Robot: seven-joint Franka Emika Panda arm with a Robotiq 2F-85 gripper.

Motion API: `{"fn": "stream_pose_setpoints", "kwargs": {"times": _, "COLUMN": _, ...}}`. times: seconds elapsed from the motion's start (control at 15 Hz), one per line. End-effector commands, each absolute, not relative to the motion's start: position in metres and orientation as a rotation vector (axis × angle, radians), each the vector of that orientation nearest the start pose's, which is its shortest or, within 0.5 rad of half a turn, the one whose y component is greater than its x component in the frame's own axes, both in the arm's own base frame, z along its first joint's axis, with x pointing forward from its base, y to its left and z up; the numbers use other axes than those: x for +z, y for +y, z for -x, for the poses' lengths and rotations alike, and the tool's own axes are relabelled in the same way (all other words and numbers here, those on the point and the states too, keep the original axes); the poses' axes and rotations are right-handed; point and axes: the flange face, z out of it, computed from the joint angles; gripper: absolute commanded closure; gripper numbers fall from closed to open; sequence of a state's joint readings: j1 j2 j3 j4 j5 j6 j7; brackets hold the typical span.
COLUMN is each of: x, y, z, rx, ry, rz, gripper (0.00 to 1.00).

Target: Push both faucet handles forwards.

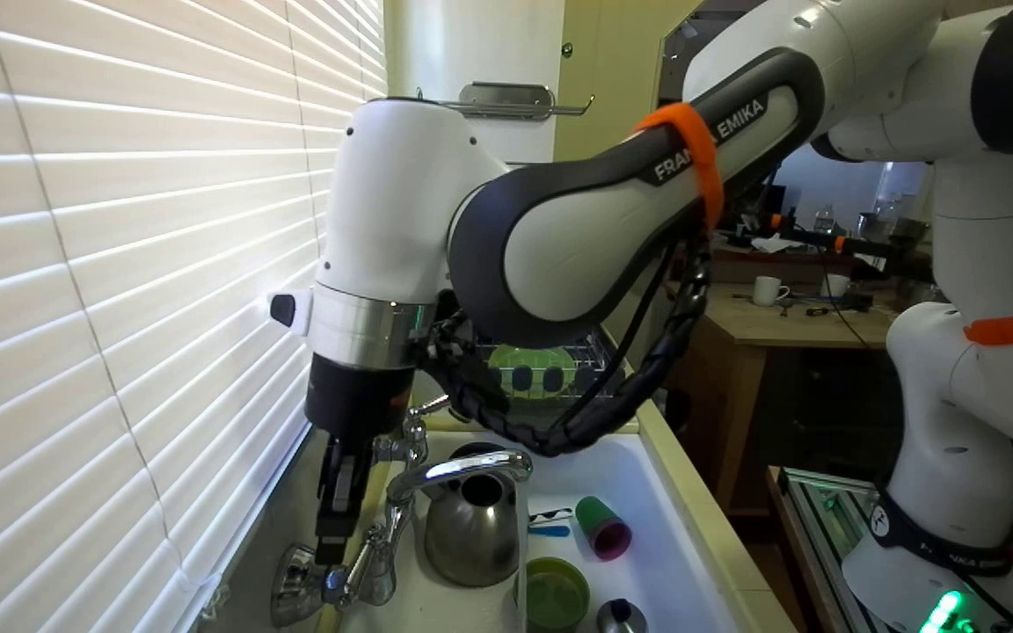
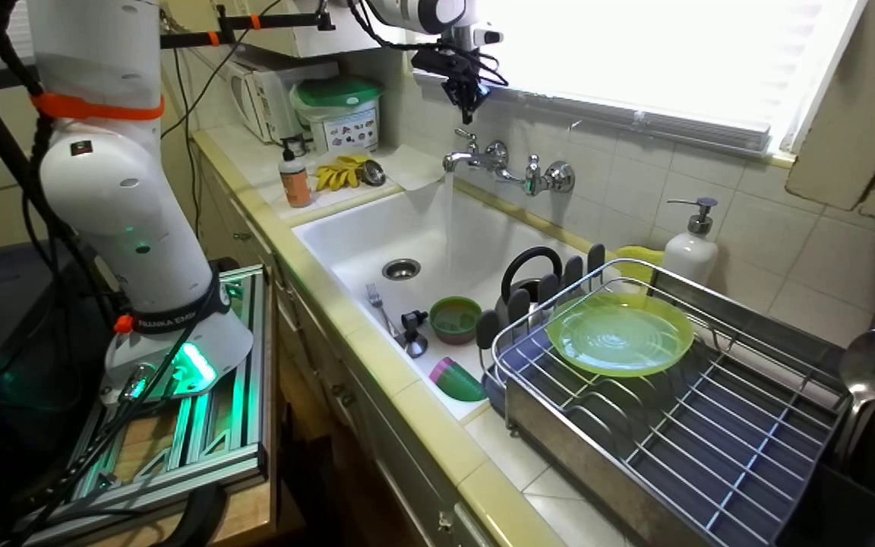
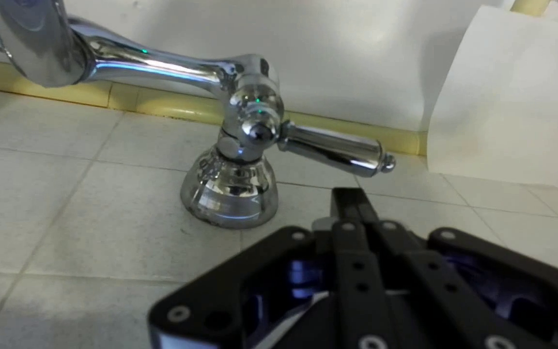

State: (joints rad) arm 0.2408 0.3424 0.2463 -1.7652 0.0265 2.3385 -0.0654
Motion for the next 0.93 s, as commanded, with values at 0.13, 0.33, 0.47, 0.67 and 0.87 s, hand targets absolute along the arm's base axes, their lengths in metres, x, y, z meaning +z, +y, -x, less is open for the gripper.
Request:
{"fn": "stream_pose_setpoints", "kwargs": {"times": 0.13, "x": 0.371, "y": 0.299, "z": -0.605, "rx": -0.353, "ry": -0.649, "rz": 2.878, "gripper": 1.00}}
{"fn": "stream_pose_setpoints", "kwargs": {"times": 0.33, "x": 0.363, "y": 0.303, "z": -0.604, "rx": -0.336, "ry": -0.643, "rz": 2.837, "gripper": 1.00}}
{"fn": "stream_pose_setpoints", "kwargs": {"times": 0.47, "x": 0.364, "y": 0.306, "z": -0.599, "rx": -0.306, "ry": -0.629, "rz": 2.818, "gripper": 1.00}}
{"fn": "stream_pose_setpoints", "kwargs": {"times": 0.67, "x": 0.369, "y": 0.310, "z": -0.589, "rx": -0.253, "ry": -0.594, "rz": 2.809, "gripper": 1.00}}
{"fn": "stream_pose_setpoints", "kwargs": {"times": 0.87, "x": 0.367, "y": 0.306, "z": -0.580, "rx": -0.193, "ry": -0.583, "rz": 2.836, "gripper": 1.00}}
